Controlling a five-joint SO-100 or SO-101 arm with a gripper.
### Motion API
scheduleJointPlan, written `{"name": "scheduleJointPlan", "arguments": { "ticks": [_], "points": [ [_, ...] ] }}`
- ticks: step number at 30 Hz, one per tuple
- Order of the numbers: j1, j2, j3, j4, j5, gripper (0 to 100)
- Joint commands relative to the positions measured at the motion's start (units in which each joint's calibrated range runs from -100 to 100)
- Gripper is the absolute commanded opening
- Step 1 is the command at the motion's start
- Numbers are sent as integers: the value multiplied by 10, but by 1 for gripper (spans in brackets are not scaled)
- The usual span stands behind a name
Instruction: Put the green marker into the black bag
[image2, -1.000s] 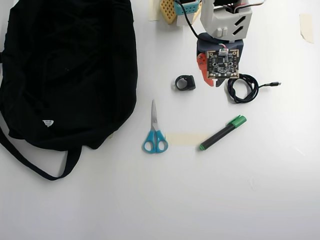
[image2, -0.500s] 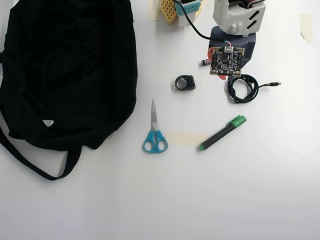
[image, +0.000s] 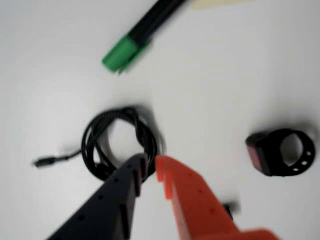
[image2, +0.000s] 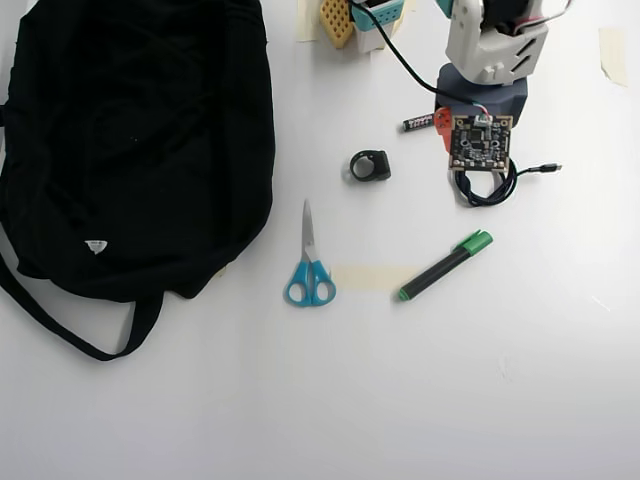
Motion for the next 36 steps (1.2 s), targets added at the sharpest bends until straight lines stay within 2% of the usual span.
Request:
{"name": "scheduleJointPlan", "arguments": {
  "ticks": [1,18,36],
  "points": [
    [-3,22,-46,-5,15,2],
    [-1,245,-305,-12,22,2],
    [0,342,-419,-4,17,2]
  ]
}}
